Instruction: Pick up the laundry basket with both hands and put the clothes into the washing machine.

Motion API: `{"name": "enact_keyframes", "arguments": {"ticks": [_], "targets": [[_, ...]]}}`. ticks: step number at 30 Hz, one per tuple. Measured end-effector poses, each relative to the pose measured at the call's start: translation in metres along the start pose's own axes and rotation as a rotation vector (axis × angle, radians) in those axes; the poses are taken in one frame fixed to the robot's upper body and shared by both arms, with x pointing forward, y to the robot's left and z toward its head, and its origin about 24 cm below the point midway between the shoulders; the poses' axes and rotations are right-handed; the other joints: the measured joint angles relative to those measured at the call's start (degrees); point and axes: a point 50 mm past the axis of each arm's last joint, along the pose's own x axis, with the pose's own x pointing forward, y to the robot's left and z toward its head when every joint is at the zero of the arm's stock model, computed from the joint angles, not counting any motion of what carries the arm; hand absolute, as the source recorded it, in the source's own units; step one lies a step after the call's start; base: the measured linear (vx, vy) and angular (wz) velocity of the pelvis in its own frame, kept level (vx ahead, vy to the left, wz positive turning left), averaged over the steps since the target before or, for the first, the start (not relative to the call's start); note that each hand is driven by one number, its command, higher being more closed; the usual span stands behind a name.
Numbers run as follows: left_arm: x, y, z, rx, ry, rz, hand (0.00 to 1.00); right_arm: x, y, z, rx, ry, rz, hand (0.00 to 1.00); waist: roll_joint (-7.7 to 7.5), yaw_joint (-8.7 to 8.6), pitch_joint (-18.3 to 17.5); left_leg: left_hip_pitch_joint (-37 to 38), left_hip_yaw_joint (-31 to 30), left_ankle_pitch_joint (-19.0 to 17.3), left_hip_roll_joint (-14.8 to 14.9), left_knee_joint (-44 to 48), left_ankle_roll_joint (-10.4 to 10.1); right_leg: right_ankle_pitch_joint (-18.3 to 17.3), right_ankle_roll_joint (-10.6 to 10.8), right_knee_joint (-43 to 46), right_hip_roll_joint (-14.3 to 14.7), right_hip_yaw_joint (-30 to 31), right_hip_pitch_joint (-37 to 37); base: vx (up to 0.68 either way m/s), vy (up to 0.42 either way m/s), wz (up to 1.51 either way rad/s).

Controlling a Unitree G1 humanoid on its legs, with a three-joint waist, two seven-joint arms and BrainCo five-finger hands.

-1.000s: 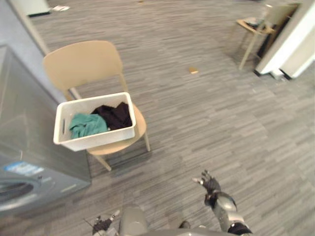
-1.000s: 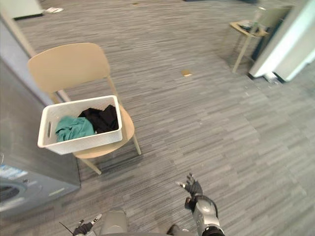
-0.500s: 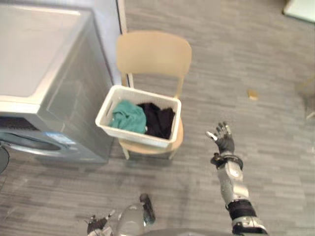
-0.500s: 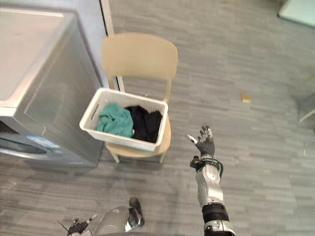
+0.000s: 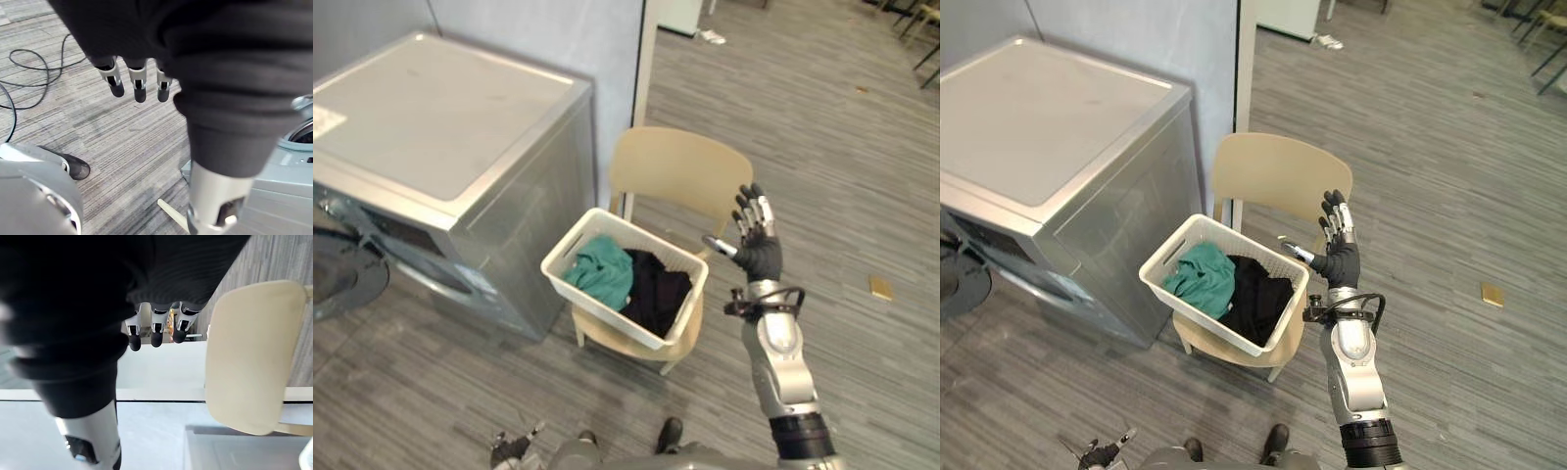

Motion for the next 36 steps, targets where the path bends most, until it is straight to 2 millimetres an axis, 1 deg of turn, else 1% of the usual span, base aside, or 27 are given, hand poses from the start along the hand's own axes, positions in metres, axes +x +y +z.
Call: {"name": "enact_keyframes", "arguments": {"ticks": [1, 2, 4, 5, 7, 9, 11, 13, 14, 16, 17, 18, 19, 20, 21, 23, 24, 26, 27, 29, 32, 34, 36], "targets": [[0.001, -0.002, 0.003, -0.003, -0.004, -0.003, 0.0, -0.005, -0.003, -0.004, -0.013, 0.027, 0.01, 0.0, -0.42, 0.09, 0.1, -0.8, 2.4, 0.0, 0.9, 0.5, -0.1, -0.4, -0.6, -0.1, 0.0, -1.6, 0.5, 0.03, -0.092, 0.58], [0.002, -0.002, 0.004, -0.01, -0.005, -0.001, 0.0, -0.011, -0.006, -0.005, -0.021, 0.044, 0.025, 0.0, -0.57, 0.06, 0.2, -1.0, 9.2, -1.2, 3.0, 1.7, -0.4, -0.8, -0.8, -0.2, 0.1, -3.1, 1.4, 0.01, -0.036, 0.53], [0.003, -0.002, 0.007, -0.026, -0.008, 0.005, 0.0, -0.016, -0.006, -0.005, -0.011, 0.051, 0.049, 0.0, -1.32, 0.14, 0.3, -1.0, 15.4, -1.2, 5.2, 3.8, -0.9, -0.9, -0.8, -0.1, 0.4, -3.4, 1.8, 0.02, -0.007, 0.2], [0.003, -0.001, 0.004, -0.023, 0.003, 0.009, 0.0, -0.016, -0.002, -0.005, 0.004, 0.053, 0.083, 0.0, -1.86, -0.02, 0.0, -0.9, 15.0, -1.2, 5.3, 4.9, -0.9, -0.9, -0.8, -0.4, 0.5, -3.2, 1.9, 0.04, 0.003, -0.01], [0.004, 0.003, 0.007, -0.013, -0.001, 0.016, 0.0, -0.017, 0.002, -0.006, 0.005, 0.057, 0.12, 0.0, -2.53, 0.05, 0.0, -0.9, 13.6, -1.2, 5.2, 6.0, -0.9, -0.5, -0.6, -1.2, 0.7, -3.0, 2.6, 0.02, 0.005, 0.01], [0.005, 0.007, 0.008, -0.009, -0.009, 0.024, 0.0, -0.014, 0.008, -0.004, -0.01, 0.052, 0.2, 0.0, -3.16, 0.26, 0.1, -1.8, 7.6, -1.2, 4.7, 7.5, -0.8, 0.6, -0.6, -3.9, 1.4, -4.0, 4.6, -0.01, -0.022, 0.22], [0.004, 0.006, 0.007, -0.012, -0.009, 0.023, 0.0, -0.006, 0.009, -0.003, -0.037, 0.042, 0.248, 0.0, -3.15, 0.37, 0.1, -1.9, 5.0, -1.2, 4.3, 6.8, -0.9, 1.2, -0.8, -5.0, 1.8, -4.8, 5.2, -0.02, -0.009, 0.27], [0.004, 0.006, 0.007, -0.005, -0.016, 0.01, 0.0, 0.017, 0.001, -0.011, -0.12, 0.064, 0.277, 0.0, -3.04, 0.54, 0.2, -1.9, 2.6, -0.5, 3.2, 3.9, -1.5, 1.8, -0.8, -5.5, 1.6, -6.1, 4.9, -0.08, 0.036, 0.28], [0.004, 0.005, 0.008, -0.001, -0.018, 0.001, 0.0, 0.023, -0.003, -0.012, -0.162, 0.073, 0.277, 0.0, -2.77, 0.67, 0.4, -2.3, 2.2, 0.0, 2.8, 2.9, -1.6, 2.0, -0.8, -5.6, 1.4, -6.4, 4.4, -0.13, 0.068, 0.26], [0.003, -0.004, 0.012, 0.034, -0.046, -0.041, 0.0, 0.046, -0.021, -0.011, -0.336, 0.094, 0.26, 0.0, -2.5, 1.77, 0.8, -3.6, 1.3, 1.8, 1.4, 0.3, -1.4, 2.9, -0.7, -5.8, 0.4, -7.0, 2.4, -0.11, 0.076, 0.26], [0.002, -0.008, 0.014, 0.063, -0.057, -0.061, 0.0, 0.058, -0.028, -0.01, -0.42, 0.103, 0.249, 0.0, -1.52, 2.06, 1.7, -4.0, 0.7, 2.8, 0.6, -0.9, -1.0, 3.4, -0.5, -5.8, -0.2, -7.6, 1.9, -0.09, 0.099, 0.28], [0.002, -0.01, 0.013, 0.08, -0.059, -0.078, 0.0, 0.066, -0.031, -0.008, -0.465, 0.101, 0.241, 0.0, -0.68, 2.23, 2.5, -4.2, 0.3, 3.6, 0.0, -1.5, -0.4, 3.9, -0.4, -5.8, -0.6, -8.0, 1.6, -0.11, 0.126, 0.28], [0.001, -0.013, 0.013, 0.094, -0.06, -0.099, 0.0, 0.074, -0.034, -0.006, -0.51, 0.104, 0.236, 0.0, 0.18, 2.64, 3.2, -4.7, 0.0, 4.0, -0.5, -2.0, -0.4, 4.3, -0.5, -5.8, -1.0, -8.2, 1.1, -0.09, 0.111, 0.21], [0.001, -0.016, 0.015, 0.103, -0.074, -0.114, 0.0, 0.084, -0.037, -0.003, -0.577, 0.102, 0.223, 0.0, 0.99, 3.25, 4.2, -5.9, -0.4, 4.7, -0.9, -2.0, 0.2, 4.9, -0.5, -5.9, -1.4, -8.6, 0.1, -0.08, 0.111, 0.16], [0.0, -0.017, 0.017, 0.101, -0.083, -0.12, 0.0, 0.089, -0.038, -0.003, -0.596, 0.104, 0.215, 0.0, 1.23, 3.45, 4.9, -6.4, -0.6, 5.1, -1.2, -2.0, 0.3, 5.1, -0.4, -6.0, -1.6, -8.8, -0.3, -0.06, 0.1, 0.24], [0.001, -0.02, 0.024, 0.104, -0.109, -0.144, 0.0, 0.106, -0.041, -0.004, -0.685, 0.142, 0.184, 0.0, 1.2, 4.1, 7.6, -7.9, -2.2, 6.5, -1.9, -2.4, 0.7, 6.0, -0.7, -6.8, -1.9, -10.5, -0.9, -0.06, 0.083, 0.34], [0.0, -0.021, 0.025, 0.107, -0.116, -0.148, 0.0, 0.11, -0.042, -0.005, -0.707, 0.153, 0.18, 0.0, 1.08, 4.53, 8.4, -8.1, -2.4, 6.6, -2.0, -2.4, 0.7, 6.1, -0.7, -6.9, -1.9, -10.7, -1.0, -0.04, 0.057, 0.3], [0.001, -0.023, 0.029, 0.113, -0.13, -0.154, 0.0, 0.124, -0.041, -0.005, -0.769, 0.185, 0.174, 0.0, 0.91, 5.8, 10.9, -9.4, -3.4, 6.9, -2.2, -1.7, 0.9, 6.2, -0.7, -6.8, -2.1, -11.9, -1.3, -0.02, 0.059, 0.24], [0.001, -0.023, 0.029, 0.117, -0.132, -0.157, 0.0, 0.127, -0.041, -0.004, -0.781, 0.187, 0.173, 0.0, 0.85, 6.36, 11.1, -10.0, -3.5, 7.0, -2.3, -1.5, 1.0, 6.3, -0.8, -6.7, -2.2, -12.0, -1.8, -0.01, 0.062, 0.18], [0.0, -0.027, 0.031, 0.107, -0.139, -0.168, 0.0, 0.144, -0.034, 0.007, -0.826, 0.169, 0.171, 0.0, 1.13, 6.93, 13.0, -11.8, -4.4, 7.2, -2.5, -0.7, 1.3, 6.4, -0.8, -6.6, -2.4, -12.9, -2.8, 0.0, 0.058, 0.2], [0.0, -0.031, 0.037, 0.099, -0.159, -0.177, 0.0, 0.158, -0.029, 0.015, -0.87, 0.167, 0.165, 0.0, 1.27, 7.39, 15.4, -12.8, -5.8, 7.3, -2.7, 0.3, 1.3, 6.4, -0.8, -6.4, -2.6, -14.1, -2.8, 0.0, 0.056, 0.25], [0.0, -0.039, 0.047, 0.09, -0.189, -0.194, 0.0, 0.167, -0.027, 0.023, -0.869, 0.163, 0.152, 0.0, 1.33, 8.24, 17.3, -14.5, -6.7, 7.5, -2.8, 0.8, 1.4, 6.4, -0.8, -5.7, -2.8, -15.2, -3.8, -0.02, 0.05, 0.21], [-0.001, -0.044, 0.056, 0.064, -0.229, -0.209, 0.0, 0.176, -0.025, 0.032, -0.862, 0.154, 0.141, 0.0, 1.37, 8.65, 18.9, -15.5, -7.2, 8.0, -3.0, 0.9, 1.4, 6.4, -0.8, -5.5, -2.9, -15.7, -4.5, -0.02, 0.052, 0.18]]}}
